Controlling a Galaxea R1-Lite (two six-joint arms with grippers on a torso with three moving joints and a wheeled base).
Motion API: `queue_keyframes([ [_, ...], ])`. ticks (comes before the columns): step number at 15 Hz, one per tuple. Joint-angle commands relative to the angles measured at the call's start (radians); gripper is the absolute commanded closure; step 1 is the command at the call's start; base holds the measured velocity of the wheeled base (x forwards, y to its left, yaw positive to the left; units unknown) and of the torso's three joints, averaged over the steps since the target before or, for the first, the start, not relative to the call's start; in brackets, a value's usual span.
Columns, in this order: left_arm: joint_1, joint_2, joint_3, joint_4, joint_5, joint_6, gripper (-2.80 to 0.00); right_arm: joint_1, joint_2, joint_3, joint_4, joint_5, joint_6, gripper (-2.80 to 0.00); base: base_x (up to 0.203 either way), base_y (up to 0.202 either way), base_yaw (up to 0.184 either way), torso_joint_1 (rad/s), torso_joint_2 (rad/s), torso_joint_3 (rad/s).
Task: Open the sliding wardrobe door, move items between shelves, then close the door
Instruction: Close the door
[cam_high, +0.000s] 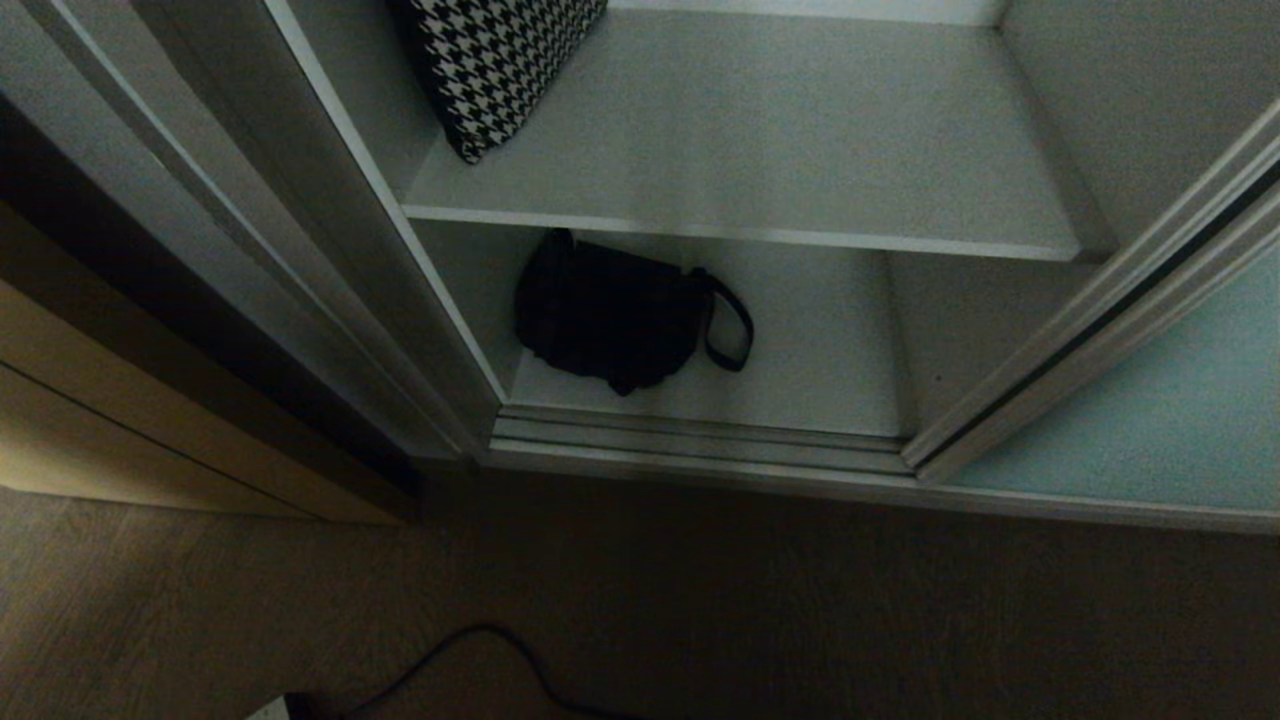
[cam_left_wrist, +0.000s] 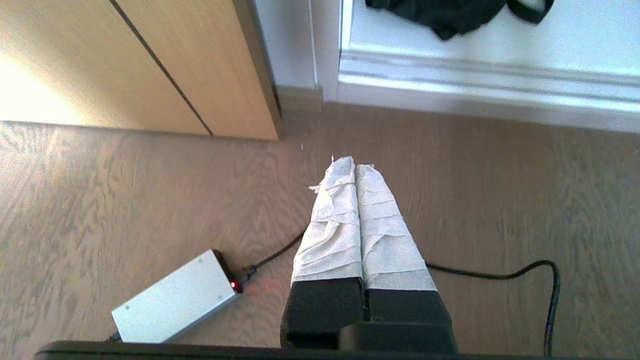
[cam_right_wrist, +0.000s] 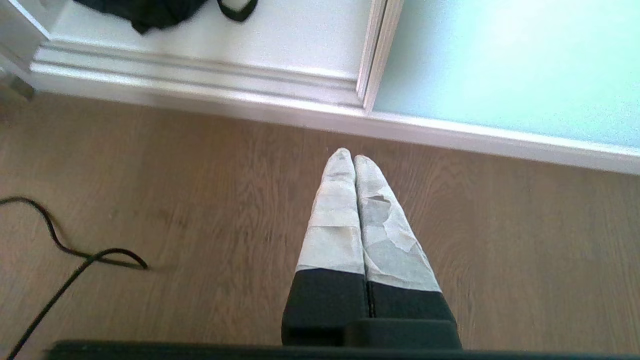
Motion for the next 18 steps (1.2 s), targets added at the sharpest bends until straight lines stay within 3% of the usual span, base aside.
queue_keyframes([
  [1,0.000,0.001,-0.001,0.000,0.000,0.002,0.00,0.000,-0.005,0.000,0.001,-0.001,0.000,0.00,0.000,0.000,0.000,0.007,0.01,0.207],
  [7,0.000,0.001,0.000,0.002,-0.003,0.008,0.00,0.000,-0.005,0.000,0.000,-0.001,0.003,0.00,0.000,0.000,0.000,0.003,0.00,0.198],
  [15,0.000,0.001,-0.001,0.001,0.001,-0.009,0.00,0.000,-0.005,0.000,-0.005,-0.007,0.001,0.00,0.000,0.000,0.000,0.002,0.00,0.032],
  [18,0.000,0.001,-0.001,0.000,0.001,-0.014,0.00,0.000,0.027,-0.169,0.037,-0.030,-0.007,0.00,0.000,0.000,0.000,0.000,0.00,0.000],
])
